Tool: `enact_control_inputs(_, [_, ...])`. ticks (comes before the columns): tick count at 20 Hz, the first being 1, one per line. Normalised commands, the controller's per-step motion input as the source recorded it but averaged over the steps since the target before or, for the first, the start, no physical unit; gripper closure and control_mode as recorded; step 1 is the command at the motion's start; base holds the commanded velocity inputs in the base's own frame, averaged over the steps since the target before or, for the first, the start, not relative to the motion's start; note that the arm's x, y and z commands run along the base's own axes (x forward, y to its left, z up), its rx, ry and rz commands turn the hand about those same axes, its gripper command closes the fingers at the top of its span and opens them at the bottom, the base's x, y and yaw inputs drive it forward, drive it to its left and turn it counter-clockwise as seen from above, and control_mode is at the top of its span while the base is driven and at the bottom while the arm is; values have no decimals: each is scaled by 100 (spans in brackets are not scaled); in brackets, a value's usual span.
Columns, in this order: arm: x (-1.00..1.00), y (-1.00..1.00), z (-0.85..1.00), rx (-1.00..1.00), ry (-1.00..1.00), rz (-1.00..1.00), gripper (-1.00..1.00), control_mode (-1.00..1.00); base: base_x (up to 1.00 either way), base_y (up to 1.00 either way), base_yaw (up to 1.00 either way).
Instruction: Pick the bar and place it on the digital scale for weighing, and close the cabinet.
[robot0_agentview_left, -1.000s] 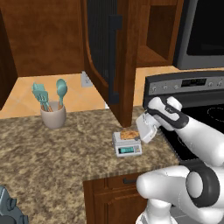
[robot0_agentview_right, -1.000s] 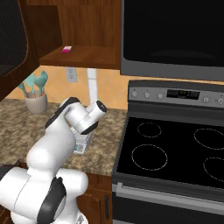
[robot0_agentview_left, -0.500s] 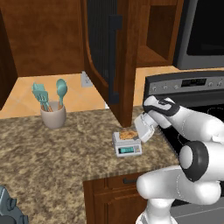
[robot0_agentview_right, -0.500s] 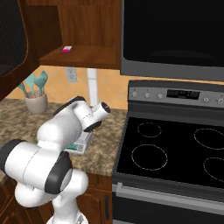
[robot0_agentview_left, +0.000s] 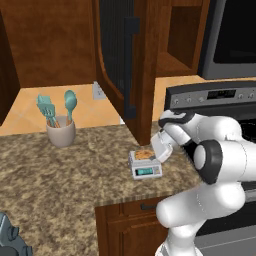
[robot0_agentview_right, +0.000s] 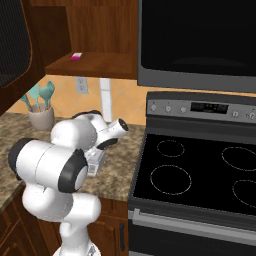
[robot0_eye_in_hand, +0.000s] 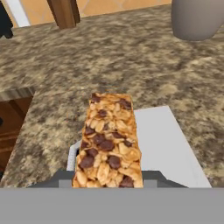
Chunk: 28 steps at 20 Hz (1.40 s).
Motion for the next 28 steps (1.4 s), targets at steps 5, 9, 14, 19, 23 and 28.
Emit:
enact_control_inputs(5, [27,0,-22,0,0,0,100,-100,0,0,0])
enact_control_inputs(9, [6,0,-22,0,0,0,100,-100,0,0,0])
enact_control_inputs(14, [0,13,-14,0,1,0,-100,-100,0,0,0])
enact_control_inputs(19, [-8,8,-9,0,1,0,-100,-100,0,0,0])
enact_control_inputs(23, [-27,-18,0,0,0,0,-100,-100,0,0,0])
enact_control_inputs(28, [-19,-17,0,0,0,0,-100,-100,0,0,0])
